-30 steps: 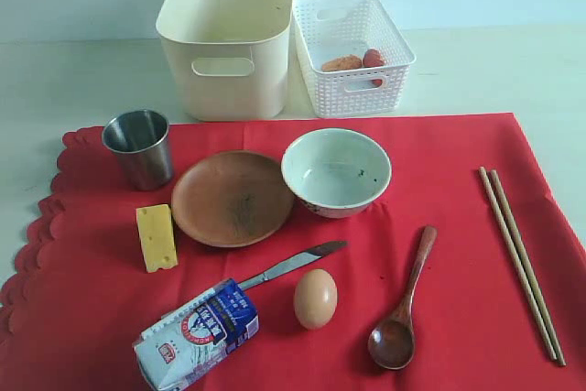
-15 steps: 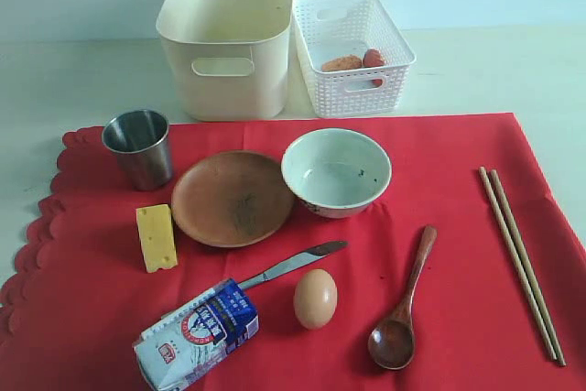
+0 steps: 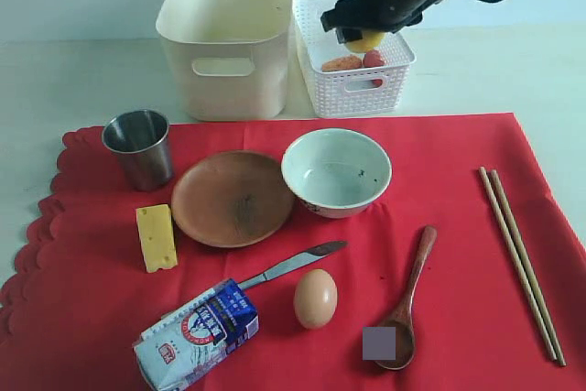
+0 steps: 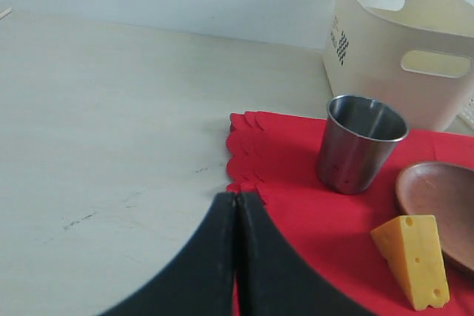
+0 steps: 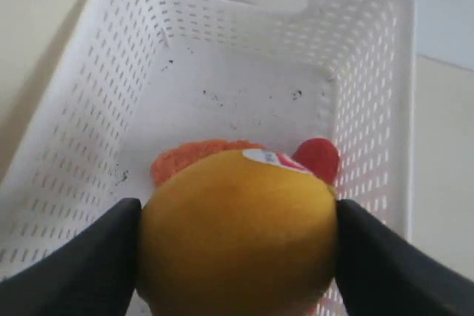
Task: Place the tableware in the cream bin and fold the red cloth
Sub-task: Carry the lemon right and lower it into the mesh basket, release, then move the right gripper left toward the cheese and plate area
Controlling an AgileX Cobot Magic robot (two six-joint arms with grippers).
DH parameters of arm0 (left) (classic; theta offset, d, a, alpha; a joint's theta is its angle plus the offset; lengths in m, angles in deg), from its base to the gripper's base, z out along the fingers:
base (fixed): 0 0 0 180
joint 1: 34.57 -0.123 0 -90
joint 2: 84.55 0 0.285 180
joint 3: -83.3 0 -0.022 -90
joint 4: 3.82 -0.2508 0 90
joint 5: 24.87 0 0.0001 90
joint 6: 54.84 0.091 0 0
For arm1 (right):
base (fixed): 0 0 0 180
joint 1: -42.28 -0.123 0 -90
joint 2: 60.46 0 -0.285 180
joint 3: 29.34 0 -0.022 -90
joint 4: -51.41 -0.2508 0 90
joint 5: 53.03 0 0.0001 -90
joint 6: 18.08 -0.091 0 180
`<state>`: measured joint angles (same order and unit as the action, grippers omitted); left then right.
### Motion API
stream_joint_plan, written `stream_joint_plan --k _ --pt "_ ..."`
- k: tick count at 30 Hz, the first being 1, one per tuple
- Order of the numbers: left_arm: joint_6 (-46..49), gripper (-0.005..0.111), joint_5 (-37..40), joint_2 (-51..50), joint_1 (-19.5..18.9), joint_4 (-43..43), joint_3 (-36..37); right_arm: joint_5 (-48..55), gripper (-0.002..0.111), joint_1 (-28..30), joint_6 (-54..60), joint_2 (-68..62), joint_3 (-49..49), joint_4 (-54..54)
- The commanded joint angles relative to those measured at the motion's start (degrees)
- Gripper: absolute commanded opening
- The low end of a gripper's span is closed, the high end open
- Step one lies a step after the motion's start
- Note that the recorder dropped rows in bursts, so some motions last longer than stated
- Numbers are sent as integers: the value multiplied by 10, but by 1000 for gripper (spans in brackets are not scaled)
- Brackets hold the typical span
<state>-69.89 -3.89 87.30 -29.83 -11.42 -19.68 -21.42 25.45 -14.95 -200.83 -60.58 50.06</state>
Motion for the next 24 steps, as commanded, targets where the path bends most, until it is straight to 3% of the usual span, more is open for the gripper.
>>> stream_joint_plan --k 1,9,19,24 --pt "0 0 -3 4 -1 4 2 -20 15 3 3 -19 1 -2" --pt "0 0 -3 4 -1 4 2 -14 72 2 3 -8 1 -5" --pt "0 0 -3 4 -1 4 2 83 74 2 3 59 1 -7" --pt "0 0 -3 4 -1 4 2 181 73 2 15 114 1 -32"
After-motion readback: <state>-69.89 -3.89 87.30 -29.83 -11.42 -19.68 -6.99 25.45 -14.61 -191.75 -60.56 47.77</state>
